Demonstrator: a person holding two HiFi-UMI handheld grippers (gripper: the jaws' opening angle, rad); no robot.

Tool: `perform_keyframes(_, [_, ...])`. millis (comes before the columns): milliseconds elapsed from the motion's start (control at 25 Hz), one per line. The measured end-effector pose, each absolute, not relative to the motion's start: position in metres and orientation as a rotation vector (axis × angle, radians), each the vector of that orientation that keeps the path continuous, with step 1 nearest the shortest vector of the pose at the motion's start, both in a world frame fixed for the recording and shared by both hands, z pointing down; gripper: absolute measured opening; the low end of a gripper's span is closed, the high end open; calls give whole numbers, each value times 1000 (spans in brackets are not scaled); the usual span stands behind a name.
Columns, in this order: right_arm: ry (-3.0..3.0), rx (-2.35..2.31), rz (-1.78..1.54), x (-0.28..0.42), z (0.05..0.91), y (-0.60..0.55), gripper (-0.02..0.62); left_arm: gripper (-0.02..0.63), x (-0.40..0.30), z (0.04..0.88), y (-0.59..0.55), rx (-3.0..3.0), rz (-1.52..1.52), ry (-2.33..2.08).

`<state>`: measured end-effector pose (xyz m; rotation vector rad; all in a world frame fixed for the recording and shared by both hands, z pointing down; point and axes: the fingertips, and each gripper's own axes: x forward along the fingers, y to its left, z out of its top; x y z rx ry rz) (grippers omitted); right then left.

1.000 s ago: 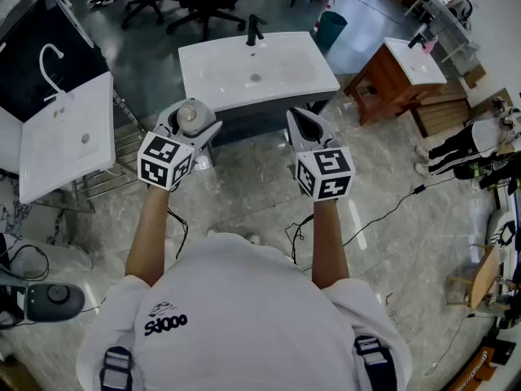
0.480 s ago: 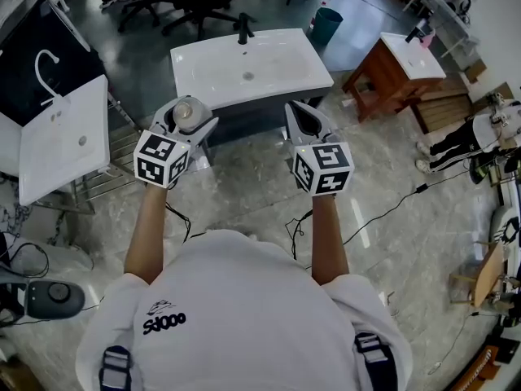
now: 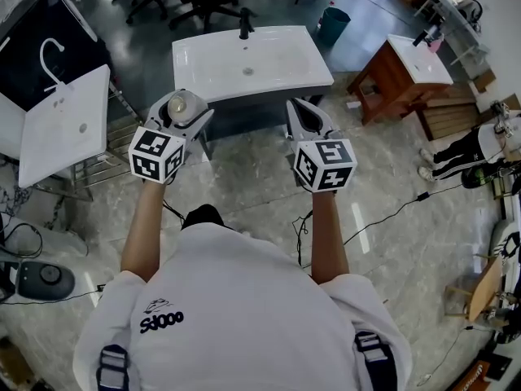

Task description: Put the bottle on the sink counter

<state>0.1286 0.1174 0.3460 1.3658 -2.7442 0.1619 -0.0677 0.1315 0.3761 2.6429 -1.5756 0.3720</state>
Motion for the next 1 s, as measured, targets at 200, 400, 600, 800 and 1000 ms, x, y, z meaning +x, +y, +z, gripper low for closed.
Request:
perform_keyframes(200, [-2759,1355,191,129,348,112,9,339,-68,381,126,2623,418,-1594])
perform_keyframes(400, [-2742,1369,234,129,357,96,9,339,-70,391,111,2601,422,-1582])
perform_keyframes(600, [-2726,1382,253,128,368,70,9,339,-75,405,83,2587,428,-1586])
perform_keyframes(800, [-2718,1377,237,112,372,25,9,339,-87,412,34,2595,433,-1558])
perform_keyframes(1000, [-2703,1381,231,93,372,-26,9,339,-100,414,-17,2614,443,-1516])
